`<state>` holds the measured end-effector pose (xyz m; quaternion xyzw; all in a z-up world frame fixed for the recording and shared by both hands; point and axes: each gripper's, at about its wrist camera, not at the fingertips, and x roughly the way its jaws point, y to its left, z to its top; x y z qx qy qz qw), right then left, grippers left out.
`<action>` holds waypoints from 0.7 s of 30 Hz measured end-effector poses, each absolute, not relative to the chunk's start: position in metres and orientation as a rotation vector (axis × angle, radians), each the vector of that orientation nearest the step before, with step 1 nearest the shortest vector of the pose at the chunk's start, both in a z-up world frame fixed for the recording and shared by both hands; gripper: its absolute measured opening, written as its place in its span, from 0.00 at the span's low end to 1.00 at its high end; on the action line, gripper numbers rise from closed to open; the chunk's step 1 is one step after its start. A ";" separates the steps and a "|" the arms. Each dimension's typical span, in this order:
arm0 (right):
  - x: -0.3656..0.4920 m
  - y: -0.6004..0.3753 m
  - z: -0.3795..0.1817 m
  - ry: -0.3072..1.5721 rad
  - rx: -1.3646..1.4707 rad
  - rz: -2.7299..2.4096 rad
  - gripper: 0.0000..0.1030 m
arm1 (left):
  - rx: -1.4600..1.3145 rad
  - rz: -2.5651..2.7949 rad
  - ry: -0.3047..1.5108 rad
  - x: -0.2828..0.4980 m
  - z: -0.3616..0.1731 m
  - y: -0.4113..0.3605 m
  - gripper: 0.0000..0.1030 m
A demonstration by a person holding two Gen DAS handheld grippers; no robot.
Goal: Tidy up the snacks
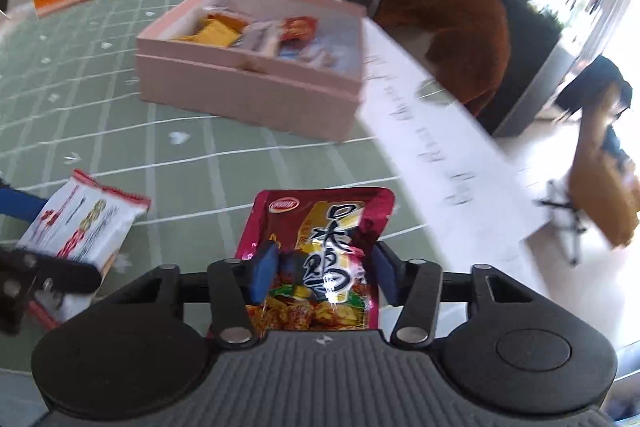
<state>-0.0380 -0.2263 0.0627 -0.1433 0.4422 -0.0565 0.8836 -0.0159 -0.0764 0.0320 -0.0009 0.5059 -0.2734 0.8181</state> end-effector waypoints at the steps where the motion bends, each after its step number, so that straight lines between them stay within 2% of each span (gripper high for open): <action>1: -0.039 -0.229 0.067 0.909 -0.326 -0.144 0.43 | 0.001 -0.585 1.077 -0.017 0.031 -0.079 0.79; 4: -0.043 -0.235 0.078 0.870 -0.388 -0.198 0.36 | 0.005 -0.582 1.069 -0.017 0.031 -0.082 0.79; 8: -0.051 -0.235 0.087 0.876 -0.307 -0.146 0.33 | -0.015 -0.585 1.069 -0.016 0.030 -0.078 0.79; 15: -0.052 -0.231 0.086 0.930 -0.018 0.032 0.33 | -0.015 -0.592 1.058 -0.019 0.030 -0.075 0.79; 18: -0.055 -0.234 0.086 0.952 0.142 0.116 0.26 | -0.033 -0.593 1.056 -0.019 0.030 -0.072 0.79; 21: -0.059 -0.231 0.089 0.948 0.193 0.153 0.26 | -0.067 -0.595 1.058 -0.017 0.029 -0.068 0.79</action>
